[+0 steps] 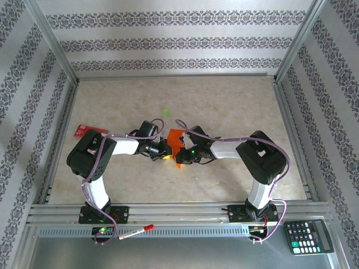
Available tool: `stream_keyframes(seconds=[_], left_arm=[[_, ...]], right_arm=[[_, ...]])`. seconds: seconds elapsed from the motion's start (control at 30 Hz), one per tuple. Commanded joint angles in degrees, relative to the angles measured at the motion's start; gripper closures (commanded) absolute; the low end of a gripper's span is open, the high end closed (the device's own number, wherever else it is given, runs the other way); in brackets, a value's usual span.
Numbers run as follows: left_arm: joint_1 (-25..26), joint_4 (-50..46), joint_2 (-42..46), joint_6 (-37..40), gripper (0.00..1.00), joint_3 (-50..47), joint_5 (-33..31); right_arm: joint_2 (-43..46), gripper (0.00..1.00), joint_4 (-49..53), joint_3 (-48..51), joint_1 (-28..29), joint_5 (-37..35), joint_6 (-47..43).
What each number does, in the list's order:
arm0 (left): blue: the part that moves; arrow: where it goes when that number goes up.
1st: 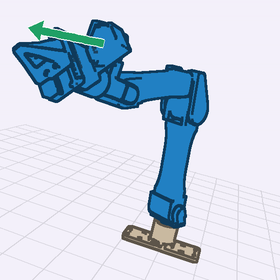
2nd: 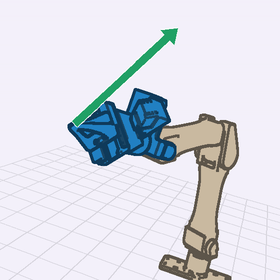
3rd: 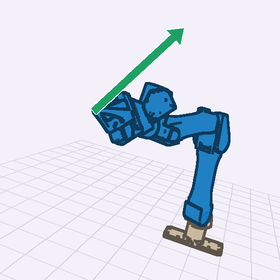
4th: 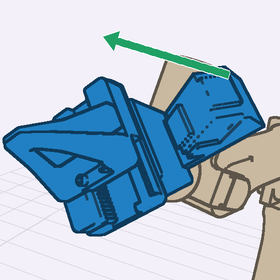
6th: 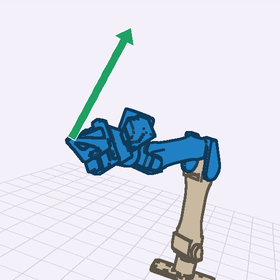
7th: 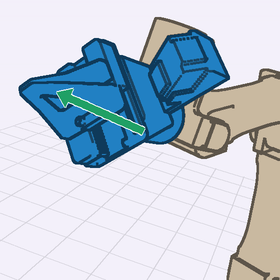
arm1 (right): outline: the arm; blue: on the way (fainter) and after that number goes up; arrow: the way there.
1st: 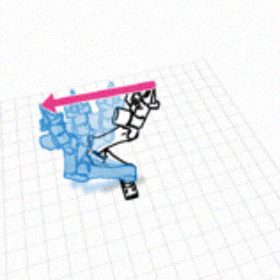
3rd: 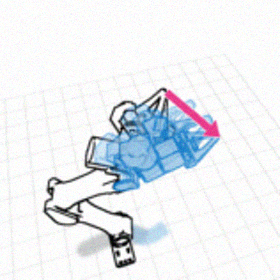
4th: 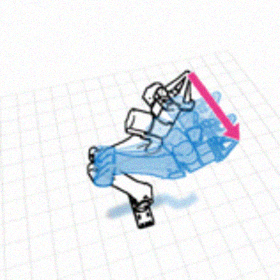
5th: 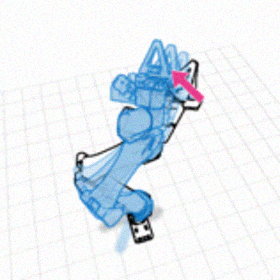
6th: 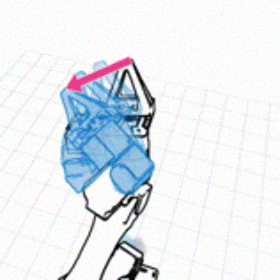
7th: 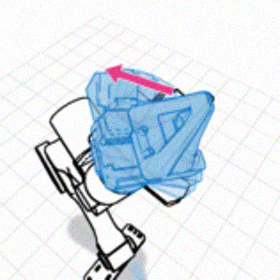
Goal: Fold a paper plane with a square sheet of paper (pick it up from the middle)
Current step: Third fold the triangle at the center of the table.
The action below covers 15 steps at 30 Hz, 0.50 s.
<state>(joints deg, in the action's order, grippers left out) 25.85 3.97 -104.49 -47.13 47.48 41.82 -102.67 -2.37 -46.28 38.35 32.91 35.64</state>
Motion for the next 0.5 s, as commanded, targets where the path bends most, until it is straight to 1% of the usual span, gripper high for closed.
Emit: stream_keyframes(seconds=[0.0,0.23,0.4,0.47], left_arm=[[-2.08,-1.05,-2.08,1.93,1.0,2.12,-5.04],[-4.19,-1.41,-3.93,2.63,1.0,5.05,-6.58],[-5.22,-2.68,-1.95,3.44,1.0,6.31,-7.15],[-5.11,-2.29,-0.26,3.02,1.0,5.63,-6.15]], right_arm=[[-1.54,1.0,11.17,4.13,-0.23,-4.17,-1.55],[-1.06,1.0,11.15,5.56,-0.05,-4.19,-1.57],[-0.78,1.0,11.03,6.2,-0.03,-4.19,-1.74],[-0.73,1.0,11.07,6.2,-0.12,-4.17,-1.8]])
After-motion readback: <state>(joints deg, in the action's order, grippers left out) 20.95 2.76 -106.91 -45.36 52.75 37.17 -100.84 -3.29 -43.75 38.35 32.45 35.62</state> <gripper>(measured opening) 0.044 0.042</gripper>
